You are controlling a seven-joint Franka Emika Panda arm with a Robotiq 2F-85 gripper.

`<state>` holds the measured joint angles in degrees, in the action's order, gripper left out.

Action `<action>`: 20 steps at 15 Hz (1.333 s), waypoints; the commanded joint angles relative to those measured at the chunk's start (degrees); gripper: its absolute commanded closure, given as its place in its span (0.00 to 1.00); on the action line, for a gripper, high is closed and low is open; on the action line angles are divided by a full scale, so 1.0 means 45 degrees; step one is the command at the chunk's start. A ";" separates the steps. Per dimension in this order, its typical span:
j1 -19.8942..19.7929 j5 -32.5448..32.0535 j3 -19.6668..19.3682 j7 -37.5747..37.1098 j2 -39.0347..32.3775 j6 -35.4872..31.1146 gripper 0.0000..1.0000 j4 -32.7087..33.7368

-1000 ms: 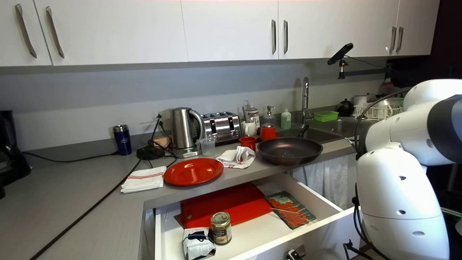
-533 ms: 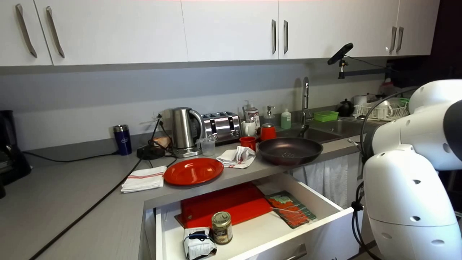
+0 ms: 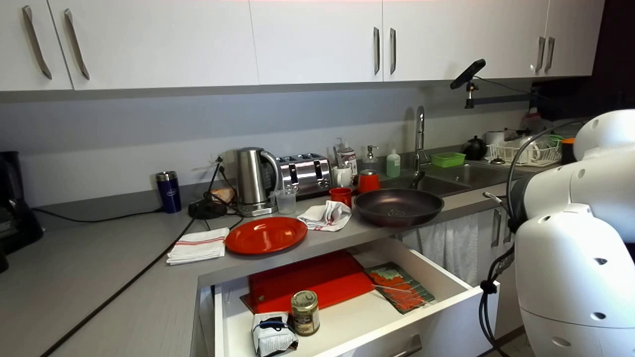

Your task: Open the first top drawer

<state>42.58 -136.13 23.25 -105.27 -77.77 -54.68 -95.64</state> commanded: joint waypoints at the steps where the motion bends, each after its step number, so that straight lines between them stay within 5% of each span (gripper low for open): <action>1: 0.0269 -0.0952 -0.0447 -0.1689 0.0376 -0.0345 0.00 -0.0357; 19: -0.0154 -0.2487 0.0399 -1.0764 0.4886 0.2153 0.00 -0.5487; 20: -0.1841 -0.4704 0.1969 -0.9691 0.4562 0.2925 0.00 -0.5767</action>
<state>43.12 -145.84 24.64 -149.02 -59.51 -46.01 -115.13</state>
